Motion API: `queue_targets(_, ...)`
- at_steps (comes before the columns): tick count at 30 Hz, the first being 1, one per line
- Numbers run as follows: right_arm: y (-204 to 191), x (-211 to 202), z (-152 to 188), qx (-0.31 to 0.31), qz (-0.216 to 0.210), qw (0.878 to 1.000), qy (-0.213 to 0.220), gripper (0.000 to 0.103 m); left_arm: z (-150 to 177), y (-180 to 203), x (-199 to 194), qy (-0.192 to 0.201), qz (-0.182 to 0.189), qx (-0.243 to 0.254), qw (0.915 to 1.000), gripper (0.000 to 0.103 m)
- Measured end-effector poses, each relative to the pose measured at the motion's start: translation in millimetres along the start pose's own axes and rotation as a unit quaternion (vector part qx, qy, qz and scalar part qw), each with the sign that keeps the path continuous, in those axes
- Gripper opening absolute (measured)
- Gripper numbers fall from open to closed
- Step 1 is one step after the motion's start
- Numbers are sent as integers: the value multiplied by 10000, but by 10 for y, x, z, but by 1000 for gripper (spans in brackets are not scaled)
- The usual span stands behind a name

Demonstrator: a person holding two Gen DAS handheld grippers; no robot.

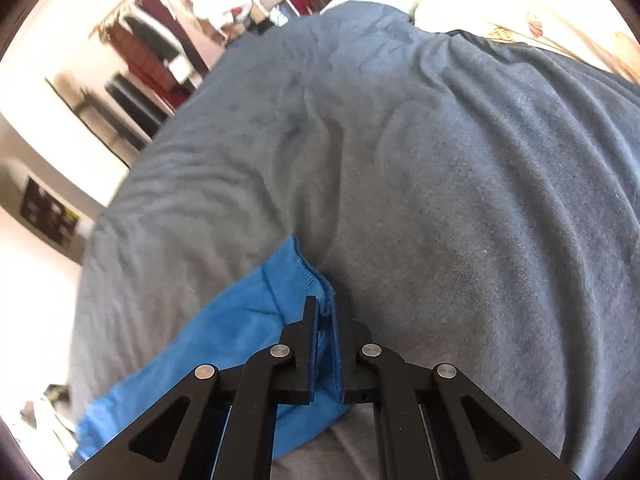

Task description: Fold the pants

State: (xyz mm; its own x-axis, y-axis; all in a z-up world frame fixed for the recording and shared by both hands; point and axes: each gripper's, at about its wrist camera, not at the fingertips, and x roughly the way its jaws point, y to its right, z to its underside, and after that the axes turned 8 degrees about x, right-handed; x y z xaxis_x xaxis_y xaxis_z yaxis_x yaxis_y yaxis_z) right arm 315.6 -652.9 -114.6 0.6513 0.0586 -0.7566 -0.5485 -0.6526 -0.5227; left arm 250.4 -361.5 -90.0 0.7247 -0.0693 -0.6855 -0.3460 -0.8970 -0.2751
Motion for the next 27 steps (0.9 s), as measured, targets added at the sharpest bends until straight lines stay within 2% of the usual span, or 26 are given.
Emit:
queue_targets(3, -9, -49, -4, -10, 131, 9999, -14, 7, -14, -6, -37, 35, -12, -24, 10000, 97)
queue_targets(5, -22, -110, -10, -80, 273, 9995, 130, 7, -35, -10, -47, 15, 12, -55, 10000, 97)
queue_targets(8, 20, -236, -65, 156, 20, 9996, 214, 6, -50, 0, -93, 73, -30, -1, 10000, 97)
queue_targets(10, -14, -261, -70, 87, 63, 9997, 218, 6, -57, 3, -118, 86, 34, -8, 10000, 97)
queue_targets(14, 43, -117, -23, 54, 498, 9987, -70, 6, -59, -8, -108, 38, -31, 8, 10000, 97)
queue_targets(18, 224, 57, 53, 250, 657, 9972, -268, 6, -58, 1, -78, 2, -76, 54, 10000, 97)
queue_targets(24, 188, 167, 77, 86, 788, 9966, -229, 8, -54, 3, -50, -11, -88, 46, 9999, 97)
queue_targets(27, 175, 78, 102, -56, 904, 9959, -73, 24, -46, -43, -16, -55, -76, -43, 9999, 97)
